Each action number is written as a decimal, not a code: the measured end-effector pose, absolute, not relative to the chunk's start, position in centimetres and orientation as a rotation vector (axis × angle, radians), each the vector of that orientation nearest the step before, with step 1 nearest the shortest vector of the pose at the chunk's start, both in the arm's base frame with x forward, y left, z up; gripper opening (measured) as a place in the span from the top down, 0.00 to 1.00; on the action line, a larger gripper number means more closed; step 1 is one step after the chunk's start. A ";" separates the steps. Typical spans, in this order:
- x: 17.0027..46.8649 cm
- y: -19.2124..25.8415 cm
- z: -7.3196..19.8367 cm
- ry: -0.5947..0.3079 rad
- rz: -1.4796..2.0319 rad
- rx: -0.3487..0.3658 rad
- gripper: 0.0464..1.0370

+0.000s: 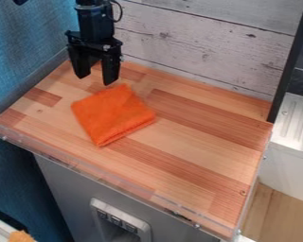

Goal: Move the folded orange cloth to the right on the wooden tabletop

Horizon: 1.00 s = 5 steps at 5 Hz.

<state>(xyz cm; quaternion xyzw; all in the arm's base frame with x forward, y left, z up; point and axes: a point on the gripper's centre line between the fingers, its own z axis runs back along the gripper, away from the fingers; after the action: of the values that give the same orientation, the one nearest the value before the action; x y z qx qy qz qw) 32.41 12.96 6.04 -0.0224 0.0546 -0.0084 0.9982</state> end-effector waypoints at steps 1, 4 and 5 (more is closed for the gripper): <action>31.9 12.6 5.2 0.119 -0.041 -0.046 0.04; 31.7 10.3 5.3 0.000 -0.214 0.007 0.04; 31.8 9.6 5.6 -0.044 -0.276 0.026 0.10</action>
<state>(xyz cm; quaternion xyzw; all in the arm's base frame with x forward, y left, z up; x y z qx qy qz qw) 31.77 9.62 5.65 0.0129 -0.0219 -0.1377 0.9902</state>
